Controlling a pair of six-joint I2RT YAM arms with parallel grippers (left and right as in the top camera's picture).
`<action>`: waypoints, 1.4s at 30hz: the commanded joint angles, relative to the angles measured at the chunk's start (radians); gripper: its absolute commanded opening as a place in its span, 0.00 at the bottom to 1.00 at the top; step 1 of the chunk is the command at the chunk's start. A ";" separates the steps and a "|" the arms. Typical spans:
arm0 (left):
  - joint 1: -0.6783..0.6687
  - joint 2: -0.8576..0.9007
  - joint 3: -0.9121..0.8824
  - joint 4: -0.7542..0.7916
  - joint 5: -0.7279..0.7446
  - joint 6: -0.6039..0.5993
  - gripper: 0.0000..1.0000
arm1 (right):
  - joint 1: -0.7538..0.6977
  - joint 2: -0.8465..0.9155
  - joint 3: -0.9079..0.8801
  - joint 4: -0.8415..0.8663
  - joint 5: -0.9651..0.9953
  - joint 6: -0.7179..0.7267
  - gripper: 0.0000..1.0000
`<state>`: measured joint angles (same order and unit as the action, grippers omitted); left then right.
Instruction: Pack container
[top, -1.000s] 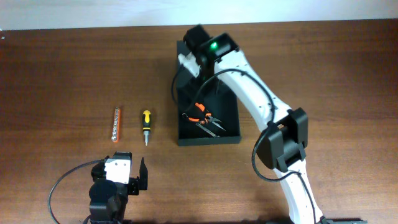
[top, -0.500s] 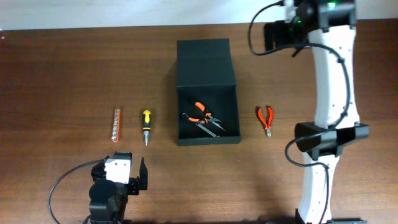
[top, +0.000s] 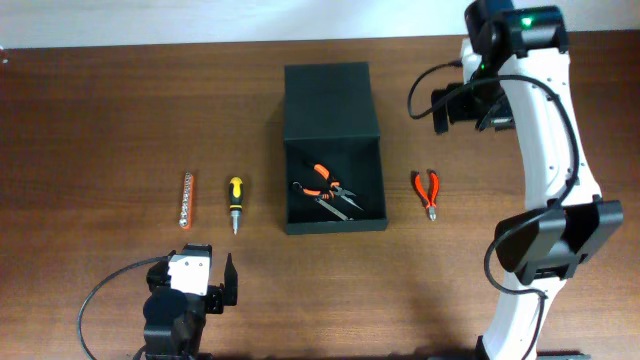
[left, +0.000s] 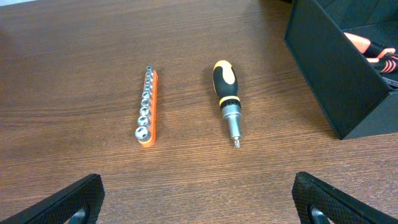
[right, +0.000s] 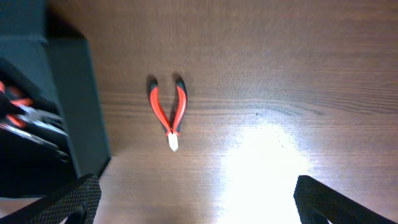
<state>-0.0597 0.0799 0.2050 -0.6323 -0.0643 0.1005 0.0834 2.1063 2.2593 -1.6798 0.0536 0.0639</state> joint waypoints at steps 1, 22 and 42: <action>-0.003 0.000 0.018 0.003 -0.011 -0.008 0.99 | -0.006 -0.034 -0.089 0.047 0.008 -0.045 0.99; -0.003 0.000 0.018 0.003 -0.011 -0.008 0.99 | -0.005 -0.034 -0.634 0.396 -0.106 0.030 0.99; -0.003 0.000 0.018 0.003 -0.011 -0.009 0.99 | -0.004 -0.034 -0.796 0.603 -0.087 0.031 0.99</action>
<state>-0.0597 0.0799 0.2050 -0.6323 -0.0643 0.1001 0.0837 2.0937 1.4799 -1.0935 -0.0463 0.0830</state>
